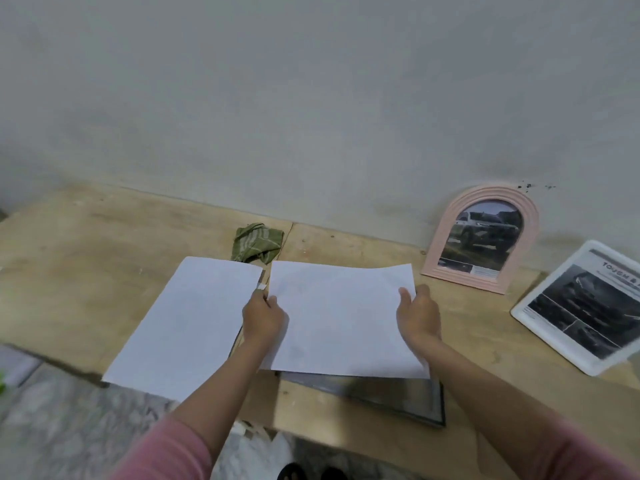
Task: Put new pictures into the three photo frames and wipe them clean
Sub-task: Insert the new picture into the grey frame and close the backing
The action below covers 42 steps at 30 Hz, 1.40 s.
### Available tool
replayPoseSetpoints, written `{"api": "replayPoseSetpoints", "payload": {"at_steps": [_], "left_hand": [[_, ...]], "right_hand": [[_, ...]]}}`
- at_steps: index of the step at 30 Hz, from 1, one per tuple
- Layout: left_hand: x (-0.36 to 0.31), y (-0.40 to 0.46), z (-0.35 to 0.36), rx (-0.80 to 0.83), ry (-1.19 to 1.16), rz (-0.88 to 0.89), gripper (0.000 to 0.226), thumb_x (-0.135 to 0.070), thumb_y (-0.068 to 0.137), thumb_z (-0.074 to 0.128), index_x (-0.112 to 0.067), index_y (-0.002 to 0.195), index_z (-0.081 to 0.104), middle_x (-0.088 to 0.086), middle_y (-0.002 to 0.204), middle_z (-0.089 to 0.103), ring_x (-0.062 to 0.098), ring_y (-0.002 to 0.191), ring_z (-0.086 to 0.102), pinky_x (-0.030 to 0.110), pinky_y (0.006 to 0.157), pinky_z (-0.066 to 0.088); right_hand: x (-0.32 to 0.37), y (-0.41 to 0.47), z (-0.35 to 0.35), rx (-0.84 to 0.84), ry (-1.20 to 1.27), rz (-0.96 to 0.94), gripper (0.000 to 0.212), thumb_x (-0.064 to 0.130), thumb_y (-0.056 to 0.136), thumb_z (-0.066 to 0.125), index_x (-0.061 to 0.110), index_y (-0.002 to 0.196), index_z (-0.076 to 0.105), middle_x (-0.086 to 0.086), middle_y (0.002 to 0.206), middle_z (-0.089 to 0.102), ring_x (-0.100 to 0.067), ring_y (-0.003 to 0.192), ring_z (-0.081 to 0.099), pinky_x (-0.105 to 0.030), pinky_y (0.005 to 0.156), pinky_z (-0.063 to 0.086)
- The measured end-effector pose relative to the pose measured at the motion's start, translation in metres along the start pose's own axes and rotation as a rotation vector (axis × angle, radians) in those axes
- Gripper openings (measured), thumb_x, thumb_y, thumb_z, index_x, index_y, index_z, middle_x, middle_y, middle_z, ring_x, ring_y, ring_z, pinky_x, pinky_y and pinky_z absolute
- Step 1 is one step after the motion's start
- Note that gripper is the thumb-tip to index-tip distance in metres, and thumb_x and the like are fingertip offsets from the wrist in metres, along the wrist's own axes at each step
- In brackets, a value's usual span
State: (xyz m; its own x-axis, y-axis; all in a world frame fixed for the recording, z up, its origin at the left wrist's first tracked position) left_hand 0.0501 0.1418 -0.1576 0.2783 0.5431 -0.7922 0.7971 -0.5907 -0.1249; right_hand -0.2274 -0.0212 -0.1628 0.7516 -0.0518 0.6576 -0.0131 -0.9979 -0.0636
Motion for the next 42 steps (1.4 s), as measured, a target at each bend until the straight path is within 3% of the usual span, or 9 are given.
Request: {"api": "replayPoseSetpoints", "payload": {"at_steps": [10, 14, 18, 26, 29, 32, 35, 38, 42], "left_hand": [[0.093, -0.002, -0.135, -0.394, -0.132, -0.345, 0.012, -0.009, 0.096, 0.04, -0.003, 0.088, 0.046, 0.01, 0.086, 0.049, 0.025, 0.078, 0.042, 0.033, 0.064, 0.03], [0.145, 0.006, -0.191, -0.5, -0.159, -0.446, 0.01, -0.009, 0.096, 0.042, -0.003, 0.091, 0.047, 0.013, 0.089, 0.051, 0.027, 0.081, 0.046, 0.032, 0.069, 0.032], [0.198, 0.027, -0.238, -0.519, -0.157, -0.549, 0.012, -0.006, 0.091, 0.046, -0.006, 0.079, 0.046, 0.008, 0.074, 0.048, 0.026, 0.073, 0.046, 0.031, 0.057, 0.028], [0.282, 0.091, -0.307, -0.484, -0.11, -0.622, 0.027, -0.008, 0.085, 0.058, -0.013, 0.063, 0.041, 0.001, 0.063, 0.046, 0.022, 0.067, 0.047, 0.03, 0.054, 0.031], [0.3, 0.108, -0.321, -0.455, -0.137, -0.62, 0.009, -0.006, 0.082, 0.06, -0.008, 0.079, 0.053, 0.002, 0.07, 0.054, 0.024, 0.073, 0.054, 0.029, 0.061, 0.038], [0.307, 0.119, -0.325, -0.419, -0.132, -0.601, 0.018, -0.007, 0.081, 0.063, -0.006, 0.094, 0.052, 0.005, 0.076, 0.057, 0.027, 0.075, 0.057, 0.03, 0.057, 0.04], [0.298, 0.126, -0.332, -0.453, 0.187, -0.433, 0.036, -0.01, 0.075, 0.066, -0.009, 0.11, 0.057, 0.013, 0.102, 0.056, 0.031, 0.088, 0.057, 0.031, 0.064, 0.042], [0.284, 0.137, -0.321, -0.329, 0.529, -0.227, 0.056, -0.013, 0.07, 0.059, -0.014, 0.127, 0.057, 0.018, 0.133, 0.05, 0.038, 0.112, 0.054, 0.05, 0.086, 0.045], [0.289, 0.145, -0.295, 0.018, 0.609, -0.195, 0.067, -0.054, 0.093, 0.03, -0.024, 0.151, 0.015, 0.006, 0.161, -0.004, 0.027, 0.148, -0.001, 0.058, 0.114, 0.002]], "right_hand": [[0.146, -0.017, 0.121, 0.46, 0.185, -0.221, 0.031, 0.016, 0.089, 0.051, 0.013, 0.12, 0.05, -0.005, 0.105, 0.057, -0.024, 0.092, 0.059, -0.033, 0.079, 0.049], [0.222, -0.052, 0.187, 0.601, 0.2, -0.299, 0.015, 0.007, 0.086, 0.048, 0.012, 0.098, 0.056, -0.003, 0.088, 0.058, -0.022, 0.076, 0.057, -0.031, 0.067, 0.046], [0.297, -0.084, 0.258, 0.67, 0.21, -0.361, 0.016, 0.003, 0.082, 0.046, 0.009, 0.088, 0.058, -0.001, 0.071, 0.055, -0.022, 0.066, 0.052, -0.028, 0.057, 0.04], [0.407, -0.109, 0.377, 0.615, 0.061, -0.436, 0.019, 0.002, 0.082, 0.047, 0.008, 0.093, 0.061, -0.005, 0.084, 0.059, -0.025, 0.073, 0.055, -0.027, 0.063, 0.042], [0.424, -0.11, 0.412, 0.622, -0.002, -0.448, 0.022, 0.0, 0.082, 0.044, 0.007, 0.096, 0.06, -0.004, 0.087, 0.057, -0.025, 0.076, 0.054, -0.029, 0.066, 0.042], [0.43, -0.109, 0.442, 0.632, -0.091, -0.493, 0.022, -0.001, 0.084, 0.045, 0.006, 0.1, 0.058, -0.006, 0.094, 0.057, -0.022, 0.08, 0.05, -0.029, 0.067, 0.04], [0.431, -0.109, 0.46, 0.599, -0.149, -0.559, 0.026, 0.0, 0.085, 0.045, 0.006, 0.107, 0.059, -0.01, 0.105, 0.056, -0.025, 0.093, 0.052, -0.032, 0.071, 0.042], [0.428, -0.118, 0.471, 0.531, -0.267, -0.758, 0.036, 0.013, 0.088, 0.046, 0.007, 0.122, 0.054, -0.016, 0.122, 0.051, -0.034, 0.113, 0.045, -0.04, 0.087, 0.043], [0.416, -0.144, 0.488, 0.655, -0.438, -1.024, 0.069, 0.047, 0.085, 0.024, 0.011, 0.141, 0.041, -0.019, 0.149, 0.033, -0.035, 0.136, 0.032, -0.051, 0.107, 0.029]]}}
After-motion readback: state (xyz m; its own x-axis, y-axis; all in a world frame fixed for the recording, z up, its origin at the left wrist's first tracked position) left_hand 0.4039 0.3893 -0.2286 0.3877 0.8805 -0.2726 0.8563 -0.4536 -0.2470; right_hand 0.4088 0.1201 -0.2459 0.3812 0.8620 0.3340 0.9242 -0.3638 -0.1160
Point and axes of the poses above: each hand's wrist, its own y-axis towards the middle knuckle, its own z-axis out of the palm, x = y × z, the point moved 6 cm from there along y, towards the middle knuckle
